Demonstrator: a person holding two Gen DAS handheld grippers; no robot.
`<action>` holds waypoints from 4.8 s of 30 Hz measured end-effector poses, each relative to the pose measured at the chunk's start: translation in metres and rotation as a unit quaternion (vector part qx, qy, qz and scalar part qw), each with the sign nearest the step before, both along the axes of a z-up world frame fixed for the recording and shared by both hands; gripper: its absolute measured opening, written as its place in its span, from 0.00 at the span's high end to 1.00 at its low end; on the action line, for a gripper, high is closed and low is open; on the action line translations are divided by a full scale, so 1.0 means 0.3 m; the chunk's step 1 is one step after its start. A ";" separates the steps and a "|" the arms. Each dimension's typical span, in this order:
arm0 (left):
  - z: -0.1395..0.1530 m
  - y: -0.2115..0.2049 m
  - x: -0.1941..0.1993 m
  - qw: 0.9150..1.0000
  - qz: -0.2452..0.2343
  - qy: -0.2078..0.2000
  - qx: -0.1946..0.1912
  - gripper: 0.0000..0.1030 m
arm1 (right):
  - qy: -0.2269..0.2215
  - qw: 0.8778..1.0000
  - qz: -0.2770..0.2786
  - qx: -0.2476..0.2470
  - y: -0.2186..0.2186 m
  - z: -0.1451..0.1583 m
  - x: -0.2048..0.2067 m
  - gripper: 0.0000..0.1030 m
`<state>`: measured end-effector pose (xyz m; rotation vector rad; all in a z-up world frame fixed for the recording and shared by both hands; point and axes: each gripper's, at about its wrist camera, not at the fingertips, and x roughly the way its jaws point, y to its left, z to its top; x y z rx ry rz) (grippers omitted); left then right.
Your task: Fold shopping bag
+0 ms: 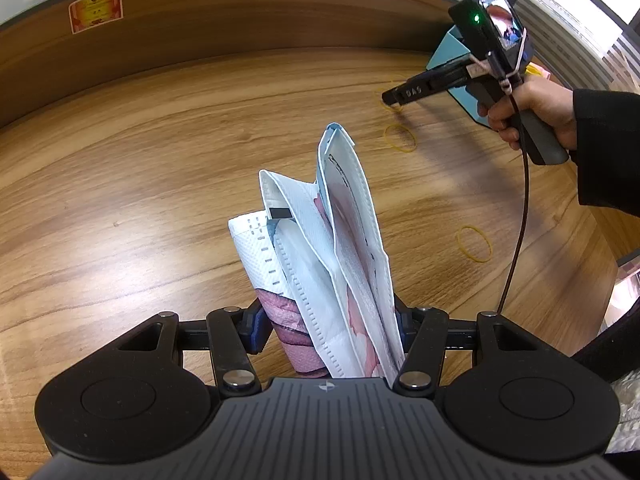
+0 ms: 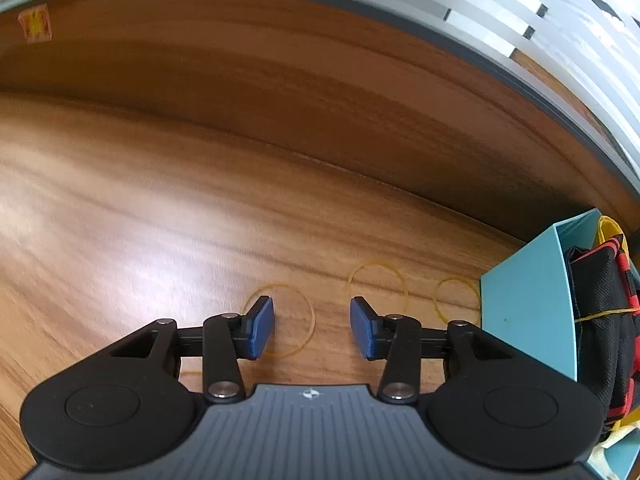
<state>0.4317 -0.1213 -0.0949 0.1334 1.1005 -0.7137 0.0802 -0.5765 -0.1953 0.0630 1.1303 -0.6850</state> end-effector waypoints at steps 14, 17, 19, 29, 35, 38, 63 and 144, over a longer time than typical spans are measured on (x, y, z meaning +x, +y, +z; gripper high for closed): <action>0.023 -0.002 0.005 1.000 0.001 -0.004 0.001 0.44 | 0.005 0.999 0.036 -0.006 0.083 -0.003 0.003 0.41; 0.025 -0.005 0.005 1.000 0.001 -0.004 0.001 0.44 | 0.007 0.999 0.042 -0.010 0.079 -0.012 0.008 0.42; 0.026 -0.003 0.001 1.000 0.001 -0.004 0.000 0.44 | 0.010 0.999 0.052 -0.014 0.089 -0.012 0.017 0.42; 0.038 0.005 -0.012 1.000 0.001 -0.005 0.000 0.44 | 0.015 0.994 0.094 -0.043 0.161 0.012 0.041 0.52; 0.044 0.010 -0.017 1.000 0.003 -0.007 -0.001 0.44 | 0.014 0.991 0.123 -0.044 0.180 0.024 0.053 0.96; 0.046 0.017 -0.021 1.000 0.006 -0.011 -0.004 0.46 | 0.006 0.991 0.131 -0.039 0.185 0.040 0.050 0.99; 0.189 0.007 -0.258 0.972 -0.119 -0.193 -0.068 0.61 | -0.093 0.961 0.228 0.127 0.620 0.479 -0.042 0.99; 0.246 0.096 -0.294 0.969 -0.006 -0.231 -0.091 0.68 | -0.219 0.902 0.256 0.269 0.938 0.798 0.022 0.99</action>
